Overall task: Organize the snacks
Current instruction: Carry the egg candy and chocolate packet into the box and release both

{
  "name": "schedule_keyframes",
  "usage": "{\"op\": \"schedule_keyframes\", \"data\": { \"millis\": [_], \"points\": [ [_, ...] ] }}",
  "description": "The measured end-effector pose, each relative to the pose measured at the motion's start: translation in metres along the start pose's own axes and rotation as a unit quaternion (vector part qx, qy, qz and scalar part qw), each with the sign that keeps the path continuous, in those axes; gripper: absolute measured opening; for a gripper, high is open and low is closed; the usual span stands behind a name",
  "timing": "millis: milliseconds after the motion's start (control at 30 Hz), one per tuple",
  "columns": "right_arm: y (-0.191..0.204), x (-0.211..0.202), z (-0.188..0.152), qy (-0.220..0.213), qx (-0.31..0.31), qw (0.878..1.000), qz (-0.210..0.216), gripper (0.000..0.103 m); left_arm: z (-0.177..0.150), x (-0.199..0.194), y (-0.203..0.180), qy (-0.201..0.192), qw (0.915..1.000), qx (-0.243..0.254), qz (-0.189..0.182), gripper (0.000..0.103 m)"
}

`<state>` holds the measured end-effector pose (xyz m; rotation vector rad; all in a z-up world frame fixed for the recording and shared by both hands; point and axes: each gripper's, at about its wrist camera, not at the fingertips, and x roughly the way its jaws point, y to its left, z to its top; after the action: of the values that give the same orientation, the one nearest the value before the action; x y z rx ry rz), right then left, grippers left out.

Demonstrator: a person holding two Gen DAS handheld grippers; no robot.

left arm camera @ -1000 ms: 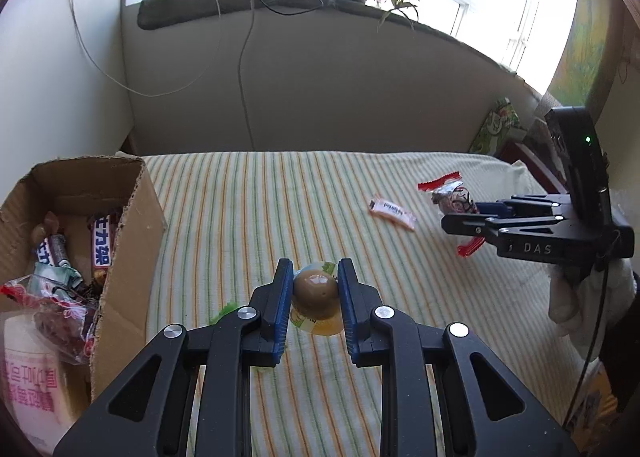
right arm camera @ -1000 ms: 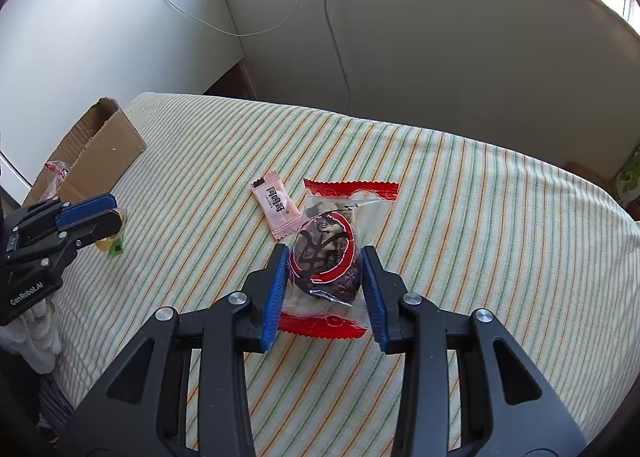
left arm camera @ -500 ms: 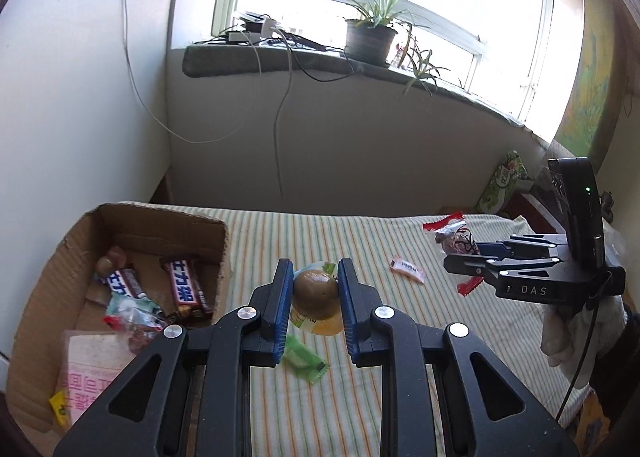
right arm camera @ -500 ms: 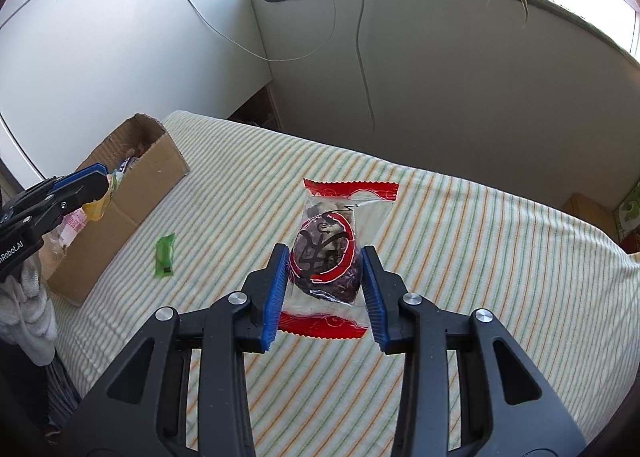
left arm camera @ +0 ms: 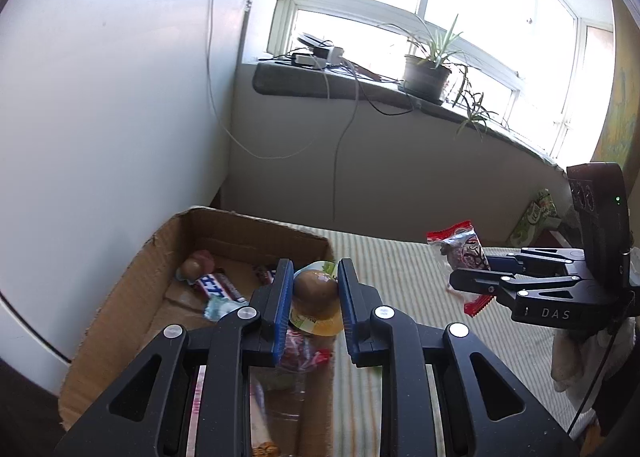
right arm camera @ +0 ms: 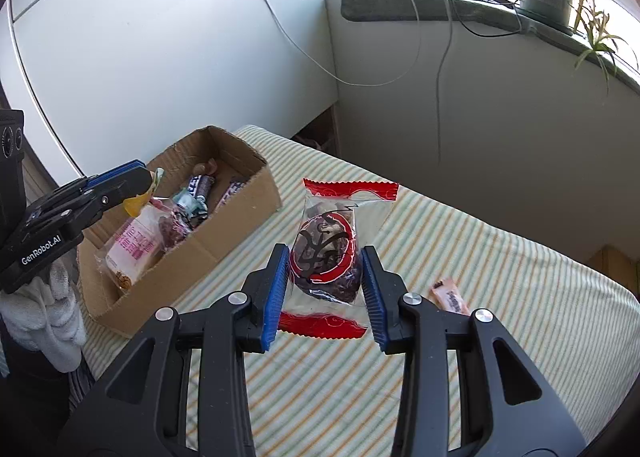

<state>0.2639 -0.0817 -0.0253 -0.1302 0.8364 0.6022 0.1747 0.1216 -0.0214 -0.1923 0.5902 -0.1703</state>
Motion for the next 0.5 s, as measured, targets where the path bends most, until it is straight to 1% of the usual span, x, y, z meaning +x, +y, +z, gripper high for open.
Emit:
{"op": "schedule_keyframes", "data": {
  "millis": [300,500],
  "points": [
    [0.052,0.025,0.022,0.002,-0.028,0.999,0.038,0.038,-0.004,-0.018,0.044,-0.015,0.999,-0.023,0.035,0.021],
    [0.087,0.04,0.028,0.009,-0.051,0.997,0.061,0.038,-0.01,-0.024,0.065,-0.018,0.9975,-0.031,0.061,0.021]
  ]
}}
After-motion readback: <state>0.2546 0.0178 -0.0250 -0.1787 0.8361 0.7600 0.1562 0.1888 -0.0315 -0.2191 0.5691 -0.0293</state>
